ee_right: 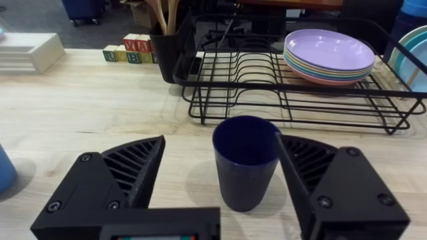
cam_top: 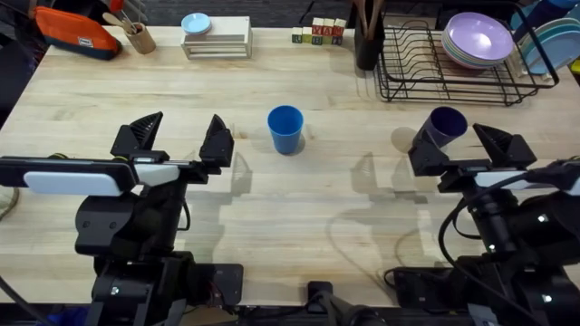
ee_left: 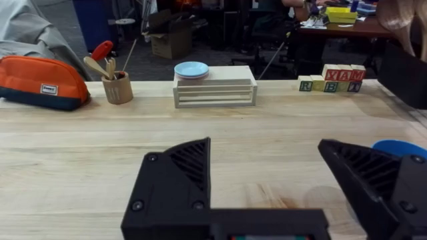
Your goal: Pick up the cup on the table and put them onto the rack.
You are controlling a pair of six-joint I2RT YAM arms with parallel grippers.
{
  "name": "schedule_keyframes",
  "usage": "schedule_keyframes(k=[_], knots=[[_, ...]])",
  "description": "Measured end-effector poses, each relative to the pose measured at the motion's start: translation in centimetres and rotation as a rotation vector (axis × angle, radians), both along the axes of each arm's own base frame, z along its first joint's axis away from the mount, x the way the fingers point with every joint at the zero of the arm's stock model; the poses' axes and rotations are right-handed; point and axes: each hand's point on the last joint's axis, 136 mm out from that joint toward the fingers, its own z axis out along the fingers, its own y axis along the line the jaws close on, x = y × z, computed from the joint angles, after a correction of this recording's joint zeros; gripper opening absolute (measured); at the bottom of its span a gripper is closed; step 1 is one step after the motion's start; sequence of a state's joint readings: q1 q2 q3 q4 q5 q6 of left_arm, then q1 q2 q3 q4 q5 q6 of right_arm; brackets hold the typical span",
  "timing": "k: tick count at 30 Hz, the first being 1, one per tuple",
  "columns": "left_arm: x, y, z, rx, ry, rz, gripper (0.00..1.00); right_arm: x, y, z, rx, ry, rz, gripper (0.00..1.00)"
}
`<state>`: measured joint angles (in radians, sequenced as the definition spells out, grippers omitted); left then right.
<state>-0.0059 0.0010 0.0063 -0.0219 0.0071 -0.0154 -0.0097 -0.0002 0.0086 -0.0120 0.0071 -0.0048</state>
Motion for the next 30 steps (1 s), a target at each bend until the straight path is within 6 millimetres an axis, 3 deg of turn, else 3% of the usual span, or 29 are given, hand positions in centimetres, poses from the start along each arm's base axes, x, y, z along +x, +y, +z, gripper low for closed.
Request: schedule_keyframes(k=[22,25,30], knots=[[-0.2,0.1,-0.5,-0.031,0.051,0.005,0.993,-0.3,0.0,-0.1,0.0,0.038,0.001,0.996],[-0.8,0.1,1.5,-0.043,0.062,0.006,0.993,-0.9,0.0,0.6,0.0,0.074,0.001,0.996],[-1.6,0.1,7.7,-0.047,0.057,0.007,0.993,-2.1,0.0,4.8,-0.001,0.121,0.002,0.996]])
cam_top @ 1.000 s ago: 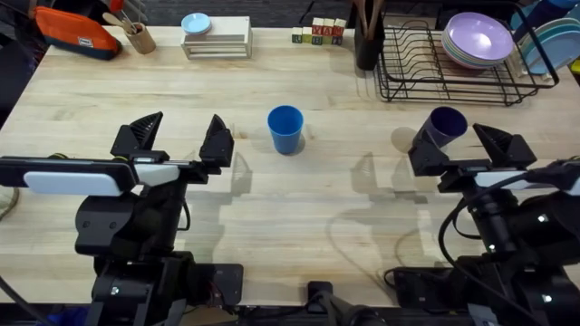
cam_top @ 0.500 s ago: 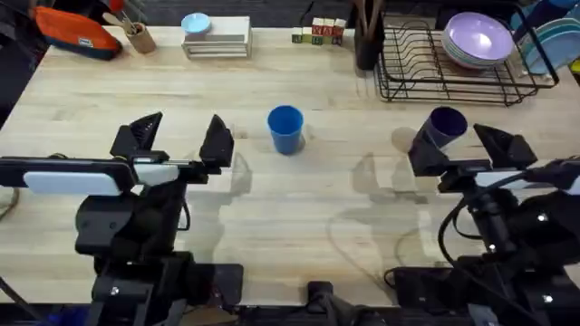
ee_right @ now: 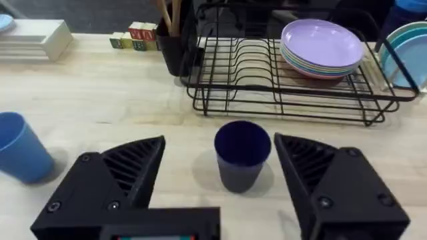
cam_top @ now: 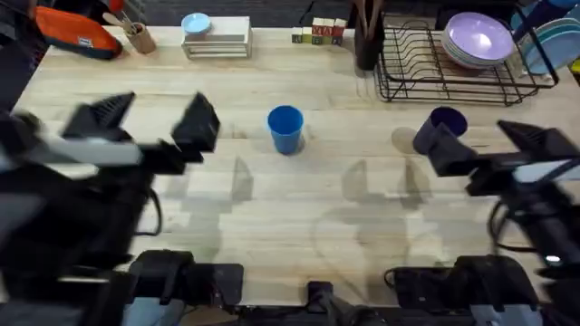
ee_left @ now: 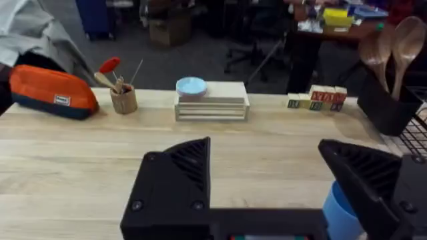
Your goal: Pick up the cup on the table and put them onto the rack.
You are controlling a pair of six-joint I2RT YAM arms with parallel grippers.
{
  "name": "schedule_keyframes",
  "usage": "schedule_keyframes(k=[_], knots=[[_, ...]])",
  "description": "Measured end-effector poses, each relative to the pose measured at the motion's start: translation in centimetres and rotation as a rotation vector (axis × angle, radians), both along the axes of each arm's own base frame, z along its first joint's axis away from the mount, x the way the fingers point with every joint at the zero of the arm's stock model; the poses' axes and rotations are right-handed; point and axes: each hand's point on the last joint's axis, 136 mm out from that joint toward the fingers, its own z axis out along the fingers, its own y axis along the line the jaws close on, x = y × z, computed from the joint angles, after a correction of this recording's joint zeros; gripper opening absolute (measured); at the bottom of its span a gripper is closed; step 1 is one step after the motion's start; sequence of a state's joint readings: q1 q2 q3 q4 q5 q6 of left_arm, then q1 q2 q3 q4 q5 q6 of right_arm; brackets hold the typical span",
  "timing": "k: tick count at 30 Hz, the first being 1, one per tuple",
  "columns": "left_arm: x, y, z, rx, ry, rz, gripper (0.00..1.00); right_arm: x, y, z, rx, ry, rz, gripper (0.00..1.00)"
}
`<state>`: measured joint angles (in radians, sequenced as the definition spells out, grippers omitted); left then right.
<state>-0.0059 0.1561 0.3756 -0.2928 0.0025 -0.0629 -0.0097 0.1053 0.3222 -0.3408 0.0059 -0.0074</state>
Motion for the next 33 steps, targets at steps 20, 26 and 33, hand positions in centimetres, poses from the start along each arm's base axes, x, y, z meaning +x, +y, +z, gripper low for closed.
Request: schedule_keyframes(k=[20,26,33], knots=[[7.6,-1.2,7.9,-0.023,0.481,-0.061,0.993,1.8,0.0,9.4,-0.044,0.478,0.024,0.996],[9.0,-1.3,7.9,-0.027,0.55,-0.068,0.993,2.6,0.0,9.5,-0.045,0.599,0.028,0.996],[9.1,-1.4,7.4,-0.03,0.573,-0.074,0.993,3.2,0.0,9.0,-0.047,0.652,0.031,0.996]])
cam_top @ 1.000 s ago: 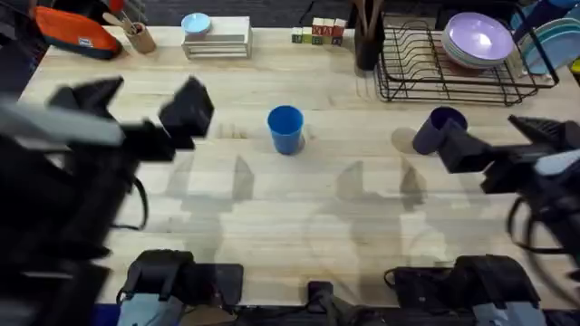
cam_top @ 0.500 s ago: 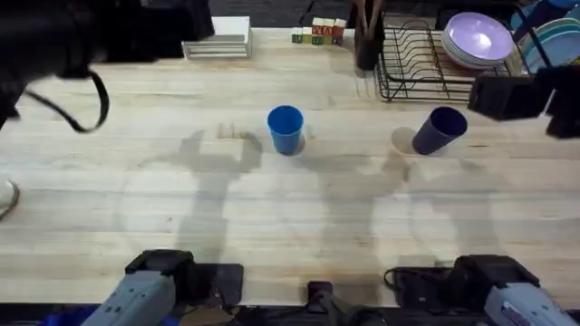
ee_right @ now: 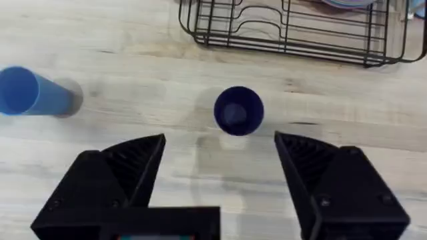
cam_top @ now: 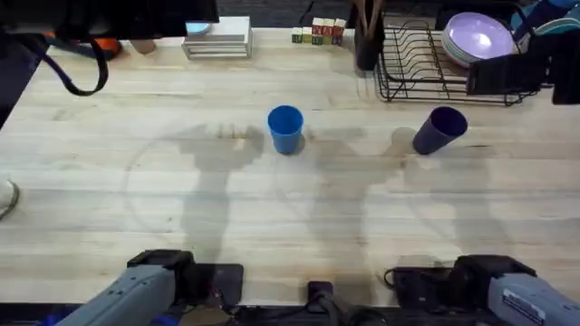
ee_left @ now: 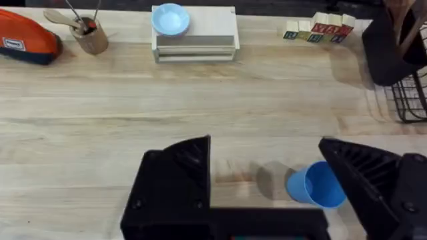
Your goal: Pick up the cup on the table and put them onto the rack.
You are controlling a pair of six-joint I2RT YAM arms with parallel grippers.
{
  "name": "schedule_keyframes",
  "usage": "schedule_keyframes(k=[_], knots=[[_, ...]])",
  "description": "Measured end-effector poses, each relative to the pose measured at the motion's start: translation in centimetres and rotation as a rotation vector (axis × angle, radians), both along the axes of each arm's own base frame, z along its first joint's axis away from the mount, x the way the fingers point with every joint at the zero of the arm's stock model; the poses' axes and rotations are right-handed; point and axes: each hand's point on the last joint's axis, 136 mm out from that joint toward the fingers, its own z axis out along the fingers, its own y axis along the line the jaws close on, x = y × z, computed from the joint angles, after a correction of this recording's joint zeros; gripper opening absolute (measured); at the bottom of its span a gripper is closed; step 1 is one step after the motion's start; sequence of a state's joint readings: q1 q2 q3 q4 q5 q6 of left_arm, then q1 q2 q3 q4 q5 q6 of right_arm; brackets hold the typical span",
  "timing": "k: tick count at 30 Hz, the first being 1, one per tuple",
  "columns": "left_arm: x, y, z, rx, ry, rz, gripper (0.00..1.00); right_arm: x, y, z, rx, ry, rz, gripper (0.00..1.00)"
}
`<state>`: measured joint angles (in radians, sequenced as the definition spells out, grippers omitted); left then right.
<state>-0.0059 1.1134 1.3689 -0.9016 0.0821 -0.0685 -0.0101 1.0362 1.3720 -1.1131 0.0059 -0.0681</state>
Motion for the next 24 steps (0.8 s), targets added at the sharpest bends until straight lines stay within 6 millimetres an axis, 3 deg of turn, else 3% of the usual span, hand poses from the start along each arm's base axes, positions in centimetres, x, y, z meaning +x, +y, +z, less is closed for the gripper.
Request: schedule_keyframes(k=[13,24], knots=[[-0.8,0.0,-1.1,-0.001,0.055,-0.001,0.993,-0.3,-0.8,-0.2,-0.021,0.014,-0.032,0.996],[-1.0,0.0,-1.2,-0.001,0.064,-0.001,0.994,-0.8,-7.3,-0.8,-0.02,0.045,-0.286,0.995]])
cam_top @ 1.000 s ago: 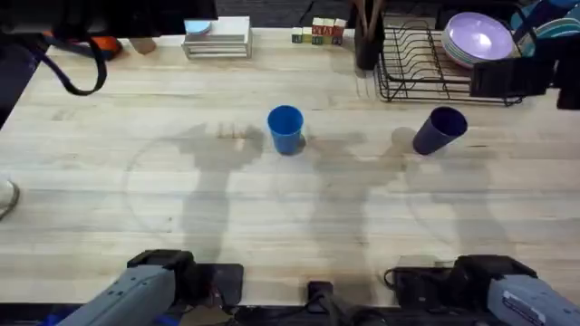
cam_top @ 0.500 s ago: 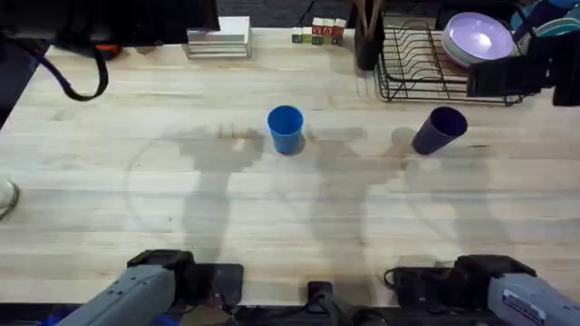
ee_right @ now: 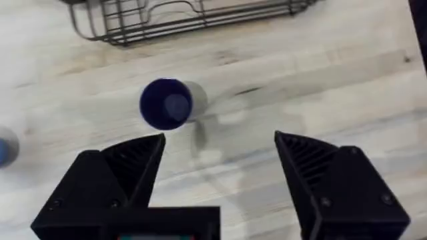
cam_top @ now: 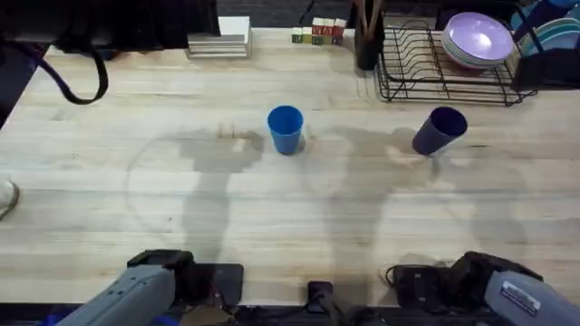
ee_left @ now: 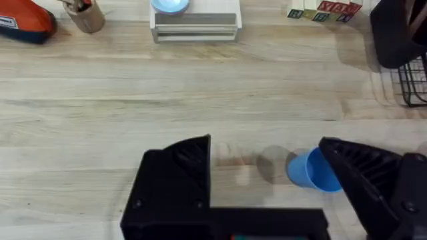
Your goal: Pick up the cup on the table and put them onto the rack.
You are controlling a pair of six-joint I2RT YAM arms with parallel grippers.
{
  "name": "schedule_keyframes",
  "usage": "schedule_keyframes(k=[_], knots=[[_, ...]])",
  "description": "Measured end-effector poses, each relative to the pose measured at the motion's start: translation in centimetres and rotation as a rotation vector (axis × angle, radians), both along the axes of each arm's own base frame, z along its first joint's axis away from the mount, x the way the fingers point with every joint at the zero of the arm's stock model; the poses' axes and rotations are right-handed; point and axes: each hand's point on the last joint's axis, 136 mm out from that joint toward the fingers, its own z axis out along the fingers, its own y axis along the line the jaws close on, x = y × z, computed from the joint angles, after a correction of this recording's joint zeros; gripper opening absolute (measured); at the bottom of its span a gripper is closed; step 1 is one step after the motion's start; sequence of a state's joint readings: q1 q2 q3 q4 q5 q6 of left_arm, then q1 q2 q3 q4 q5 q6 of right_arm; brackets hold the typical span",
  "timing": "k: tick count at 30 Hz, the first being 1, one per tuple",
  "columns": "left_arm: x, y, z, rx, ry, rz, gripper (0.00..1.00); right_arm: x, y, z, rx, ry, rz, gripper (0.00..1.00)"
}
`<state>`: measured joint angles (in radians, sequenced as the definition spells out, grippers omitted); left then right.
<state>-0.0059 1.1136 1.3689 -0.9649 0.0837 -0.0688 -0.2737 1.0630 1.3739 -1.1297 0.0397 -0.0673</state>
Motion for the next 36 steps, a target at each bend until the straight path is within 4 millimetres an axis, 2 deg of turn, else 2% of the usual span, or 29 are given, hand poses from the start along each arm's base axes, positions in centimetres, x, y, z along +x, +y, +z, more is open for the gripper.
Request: schedule_keyframes(k=[5,13,29,36], knots=[[0.0,0.0,0.0,0.0,0.0,0.0,0.994,0.0,-1.7,-0.8,0.058,0.016,-0.079,0.996],[0.0,0.0,0.0,0.0,0.0,0.0,0.994,0.5,-1.3,-1.3,0.115,0.023,-0.076,0.996],[0.0,0.0,0.0,0.0,0.0,0.0,0.993,-0.5,-0.7,-2.1,0.144,0.074,-0.076,0.996],[0.0,0.0,0.0,0.0,0.0,0.0,0.993,0.2,-0.9,-3.2,0.159,0.117,-0.078,0.996]])
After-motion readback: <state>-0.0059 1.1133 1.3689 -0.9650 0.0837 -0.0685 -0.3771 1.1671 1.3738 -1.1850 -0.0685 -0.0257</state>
